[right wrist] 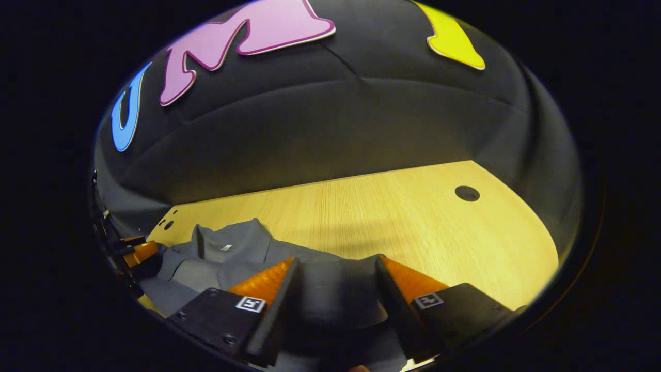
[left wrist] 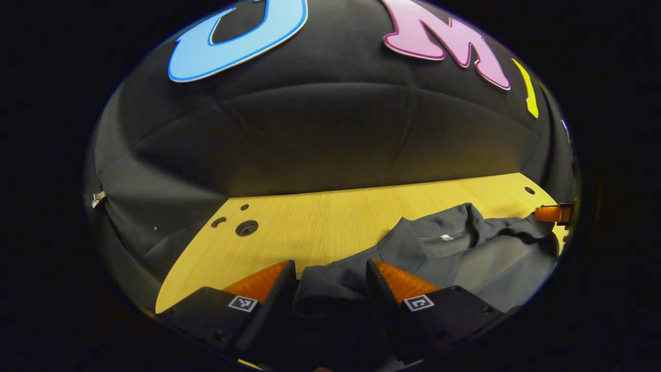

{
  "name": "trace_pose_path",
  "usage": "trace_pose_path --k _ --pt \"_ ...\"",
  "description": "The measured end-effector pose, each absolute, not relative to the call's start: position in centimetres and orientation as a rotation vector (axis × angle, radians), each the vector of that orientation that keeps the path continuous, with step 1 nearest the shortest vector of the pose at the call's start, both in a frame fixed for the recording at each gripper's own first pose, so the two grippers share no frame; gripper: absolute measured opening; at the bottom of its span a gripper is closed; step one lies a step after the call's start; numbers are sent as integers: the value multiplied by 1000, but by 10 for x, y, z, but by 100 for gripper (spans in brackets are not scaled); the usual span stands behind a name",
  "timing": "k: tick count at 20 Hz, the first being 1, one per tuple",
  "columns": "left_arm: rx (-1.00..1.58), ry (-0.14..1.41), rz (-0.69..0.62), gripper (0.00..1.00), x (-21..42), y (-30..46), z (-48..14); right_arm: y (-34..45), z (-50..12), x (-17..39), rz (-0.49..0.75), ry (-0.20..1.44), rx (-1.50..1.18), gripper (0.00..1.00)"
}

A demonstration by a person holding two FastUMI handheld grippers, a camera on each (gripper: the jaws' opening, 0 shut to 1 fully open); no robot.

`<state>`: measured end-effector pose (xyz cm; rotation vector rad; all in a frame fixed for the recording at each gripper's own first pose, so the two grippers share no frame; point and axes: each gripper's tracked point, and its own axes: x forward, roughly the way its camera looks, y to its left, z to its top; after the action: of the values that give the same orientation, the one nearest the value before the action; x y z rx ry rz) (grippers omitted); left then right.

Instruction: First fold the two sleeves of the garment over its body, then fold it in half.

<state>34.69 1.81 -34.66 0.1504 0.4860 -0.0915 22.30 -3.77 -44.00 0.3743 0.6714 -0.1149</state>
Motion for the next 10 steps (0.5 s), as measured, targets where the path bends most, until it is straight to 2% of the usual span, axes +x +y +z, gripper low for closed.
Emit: trace_pose_path --k 1,4,10 --pt "152 474 -101 89 343 14 -340 -39 -435 221 -121 666 378 98" --pt "139 456 -108 95 327 9 -321 -47 -410 213 -146 639 395 98" --pt "76 394 -139 96 279 0 -267 -44 -337 182 -128 547 412 97"
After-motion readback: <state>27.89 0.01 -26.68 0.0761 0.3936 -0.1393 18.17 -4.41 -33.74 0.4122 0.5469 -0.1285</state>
